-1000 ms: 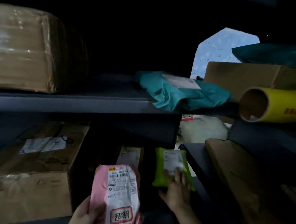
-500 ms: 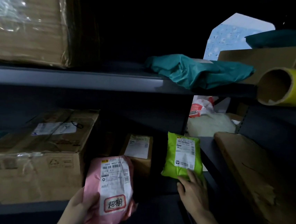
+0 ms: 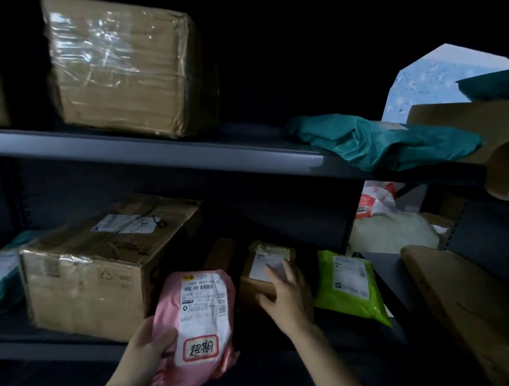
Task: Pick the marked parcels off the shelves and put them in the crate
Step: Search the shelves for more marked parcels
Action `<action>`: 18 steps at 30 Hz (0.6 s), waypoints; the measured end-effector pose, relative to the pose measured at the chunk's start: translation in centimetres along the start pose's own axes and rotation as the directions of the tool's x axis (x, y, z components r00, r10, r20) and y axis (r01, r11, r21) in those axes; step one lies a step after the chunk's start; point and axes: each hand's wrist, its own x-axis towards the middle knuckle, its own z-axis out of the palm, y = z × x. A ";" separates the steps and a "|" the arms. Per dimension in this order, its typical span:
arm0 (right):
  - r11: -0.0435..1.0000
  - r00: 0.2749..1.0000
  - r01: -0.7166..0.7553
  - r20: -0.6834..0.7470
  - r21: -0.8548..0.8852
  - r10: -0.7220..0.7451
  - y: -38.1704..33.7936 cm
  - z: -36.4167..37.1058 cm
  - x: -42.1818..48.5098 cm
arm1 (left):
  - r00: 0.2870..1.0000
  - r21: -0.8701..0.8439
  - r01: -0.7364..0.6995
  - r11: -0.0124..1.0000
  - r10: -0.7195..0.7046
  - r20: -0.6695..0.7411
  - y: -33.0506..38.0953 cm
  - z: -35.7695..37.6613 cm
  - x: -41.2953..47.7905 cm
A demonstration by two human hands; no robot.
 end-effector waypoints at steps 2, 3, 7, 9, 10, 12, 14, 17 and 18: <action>0.999 1.000 0.015 0.023 -0.033 -0.014 -0.3 0.1 0.5 | 1.000 -0.001 -0.009 1.000 0.009 0.003 0.0 -0.5 -0.1; 1.000 1.000 0.023 0.013 -0.010 -0.023 -0.2 0.1 0.5 | 1.000 -0.001 -0.009 1.000 0.009 0.004 -0.1 -0.7 -0.1; 0.997 0.997 0.066 -0.034 0.049 -0.064 1.2 -0.5 -0.4 | 1.000 -0.047 0.018 0.999 -0.018 0.016 -1.0 -1.1 -0.2; 0.996 0.996 0.078 -0.039 0.050 -0.076 2.2 -1.1 -1.1 | 1.000 -0.050 0.017 0.999 -0.016 0.019 -1.3 -1.1 -0.2; 0.995 0.996 0.081 -0.040 0.053 -0.079 2.7 -1.5 -1.4 | 1.000 -0.053 0.006 0.999 -0.005 0.021 -1.2 -1.2 -0.3; 0.995 0.996 0.083 -0.037 0.056 -0.081 3.8 -2.1 -2.1 | 1.000 -0.056 -0.015 0.998 0.017 0.020 -0.9 -1.3 -0.3; 0.995 0.996 0.083 -0.045 0.053 -0.081 4.8 -2.6 -2.9 | 1.000 -0.074 -0.025 0.997 0.026 0.017 -0.8 -1.5 -0.3; 0.995 0.996 0.076 -0.052 0.063 -0.073 5.5 -3.1 -3.8 | 0.999 -0.082 -0.029 0.996 0.032 0.031 -0.7 -1.6 -0.4; 0.995 0.996 0.077 -0.050 0.066 -0.074 5.5 -3.2 -4.0 | 0.999 -0.089 -0.034 0.995 0.038 0.036 -0.7 -1.6 -0.4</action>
